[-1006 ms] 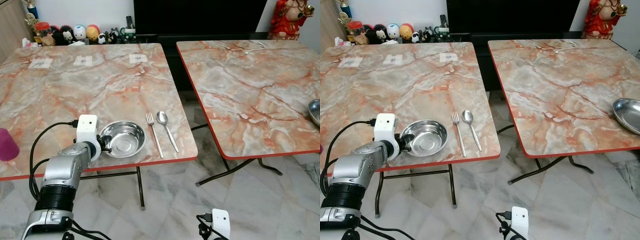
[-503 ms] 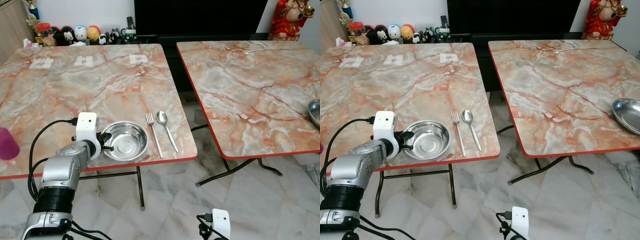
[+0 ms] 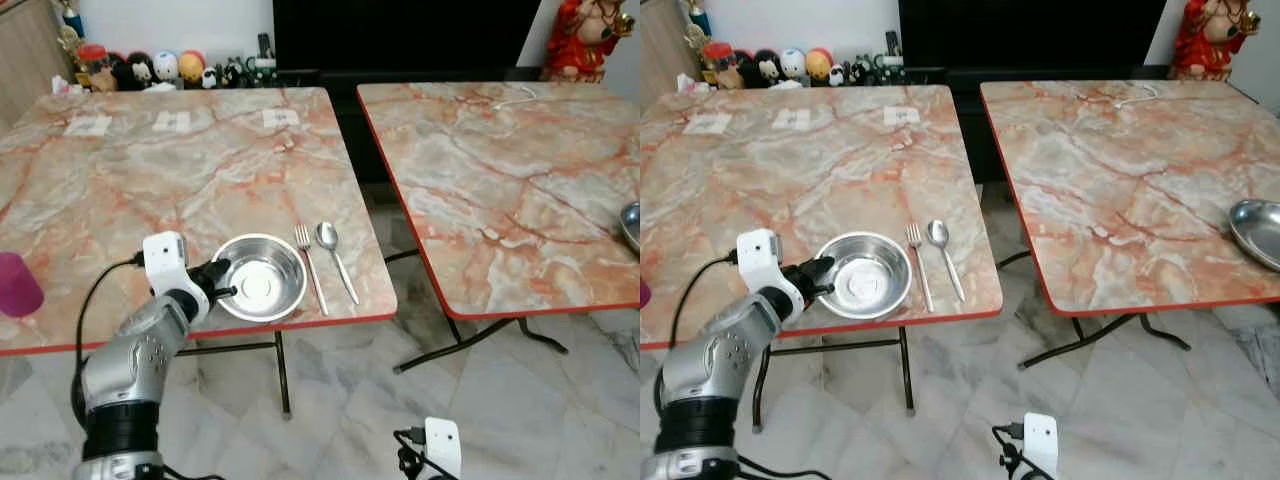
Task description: Setting the table
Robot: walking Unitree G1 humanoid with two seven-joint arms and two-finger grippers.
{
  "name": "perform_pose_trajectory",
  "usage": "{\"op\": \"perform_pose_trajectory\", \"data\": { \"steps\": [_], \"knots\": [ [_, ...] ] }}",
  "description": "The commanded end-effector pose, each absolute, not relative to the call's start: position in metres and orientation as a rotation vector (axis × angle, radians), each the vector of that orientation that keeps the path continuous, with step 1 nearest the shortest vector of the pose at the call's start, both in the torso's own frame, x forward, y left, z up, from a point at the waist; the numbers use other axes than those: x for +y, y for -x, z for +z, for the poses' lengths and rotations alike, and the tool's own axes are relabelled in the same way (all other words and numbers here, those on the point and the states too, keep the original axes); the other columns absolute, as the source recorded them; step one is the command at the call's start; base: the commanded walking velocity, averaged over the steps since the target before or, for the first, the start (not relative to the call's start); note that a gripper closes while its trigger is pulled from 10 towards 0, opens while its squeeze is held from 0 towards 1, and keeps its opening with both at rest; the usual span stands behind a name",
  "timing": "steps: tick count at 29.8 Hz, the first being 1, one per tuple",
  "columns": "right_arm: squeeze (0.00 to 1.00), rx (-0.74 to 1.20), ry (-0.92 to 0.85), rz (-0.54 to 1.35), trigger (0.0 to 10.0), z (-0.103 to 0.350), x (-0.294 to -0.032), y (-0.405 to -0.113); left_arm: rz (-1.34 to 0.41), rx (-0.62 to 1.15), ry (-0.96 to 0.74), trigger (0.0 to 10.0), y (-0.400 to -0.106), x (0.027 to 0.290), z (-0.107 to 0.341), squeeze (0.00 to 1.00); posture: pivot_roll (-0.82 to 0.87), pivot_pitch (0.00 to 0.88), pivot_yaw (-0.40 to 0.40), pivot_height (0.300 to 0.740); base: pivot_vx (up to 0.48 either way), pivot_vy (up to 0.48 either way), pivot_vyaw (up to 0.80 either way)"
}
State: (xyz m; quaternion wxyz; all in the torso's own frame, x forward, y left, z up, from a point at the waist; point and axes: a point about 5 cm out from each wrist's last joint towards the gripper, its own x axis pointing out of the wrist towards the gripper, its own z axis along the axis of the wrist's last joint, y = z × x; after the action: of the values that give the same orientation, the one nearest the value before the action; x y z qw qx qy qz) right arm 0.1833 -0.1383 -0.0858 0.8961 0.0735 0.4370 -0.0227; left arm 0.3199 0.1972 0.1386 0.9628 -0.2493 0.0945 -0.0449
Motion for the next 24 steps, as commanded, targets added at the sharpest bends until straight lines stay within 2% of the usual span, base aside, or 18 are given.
{"op": "perform_pose_trajectory", "data": {
  "steps": [1,13,24],
  "knots": [
    [0.00,0.928,-0.142,-0.048,10.0,-0.089,-0.140,-0.178,-0.078,0.152,0.588,10.0,-0.316,0.200,0.140,0.00,0.13,0.004,-0.050,0.740,0.000,0.000,0.00],
    [0.00,0.930,-0.135,-0.042,10.0,-0.089,-0.140,-0.177,0.025,0.030,0.804,10.0,-0.306,0.205,0.143,0.00,0.13,0.000,-0.050,0.740,0.000,0.000,0.00],
    [0.00,0.926,-0.134,-0.045,10.0,-0.088,-0.141,-0.178,0.102,-0.058,0.761,10.0,-0.303,0.213,0.157,0.00,0.13,0.000,-0.053,0.740,0.000,0.000,0.00]
  ]
}}
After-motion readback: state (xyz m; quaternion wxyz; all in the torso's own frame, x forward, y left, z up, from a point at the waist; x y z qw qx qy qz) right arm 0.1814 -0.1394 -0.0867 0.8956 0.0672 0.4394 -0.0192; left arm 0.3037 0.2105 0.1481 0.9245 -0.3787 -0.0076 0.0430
